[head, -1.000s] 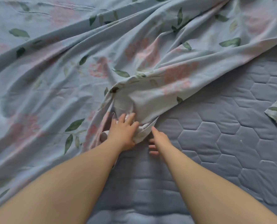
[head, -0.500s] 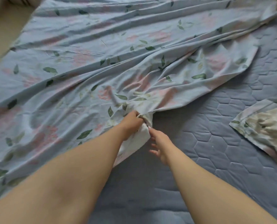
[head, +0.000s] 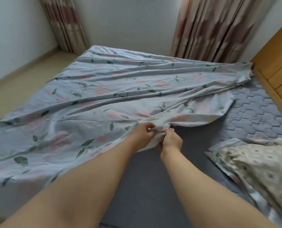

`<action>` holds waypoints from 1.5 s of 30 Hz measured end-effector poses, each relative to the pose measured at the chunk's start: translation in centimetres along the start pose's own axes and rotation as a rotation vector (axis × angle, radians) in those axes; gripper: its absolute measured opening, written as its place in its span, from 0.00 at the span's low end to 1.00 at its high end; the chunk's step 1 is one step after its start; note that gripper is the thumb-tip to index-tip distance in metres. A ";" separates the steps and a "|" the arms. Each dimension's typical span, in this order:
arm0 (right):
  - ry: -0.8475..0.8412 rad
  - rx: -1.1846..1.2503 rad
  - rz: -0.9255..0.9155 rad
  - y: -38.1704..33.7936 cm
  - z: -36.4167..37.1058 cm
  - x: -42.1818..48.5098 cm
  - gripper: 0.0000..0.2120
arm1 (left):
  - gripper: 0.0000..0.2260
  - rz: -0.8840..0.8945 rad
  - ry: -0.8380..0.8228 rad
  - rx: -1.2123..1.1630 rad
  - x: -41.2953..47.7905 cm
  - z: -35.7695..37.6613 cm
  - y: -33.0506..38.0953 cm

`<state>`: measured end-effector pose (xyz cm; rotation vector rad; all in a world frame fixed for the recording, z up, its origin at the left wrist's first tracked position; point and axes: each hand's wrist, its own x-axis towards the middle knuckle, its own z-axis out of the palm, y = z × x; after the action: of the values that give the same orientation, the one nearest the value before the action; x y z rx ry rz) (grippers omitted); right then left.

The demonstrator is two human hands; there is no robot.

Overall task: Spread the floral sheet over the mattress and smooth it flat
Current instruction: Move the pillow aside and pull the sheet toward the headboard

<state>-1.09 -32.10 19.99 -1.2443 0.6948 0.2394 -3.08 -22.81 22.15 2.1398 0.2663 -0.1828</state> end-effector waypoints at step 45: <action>0.027 0.168 -0.054 -6.1 -26.2 -17.1 0.30 | 0.09 -0.270 0.175 0.707 -34.1 8.7 5.3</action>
<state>-20.31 -54.95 31.16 -1.1057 0.6898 0.1174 -34.89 -37.01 29.58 2.8190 0.6740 -0.2756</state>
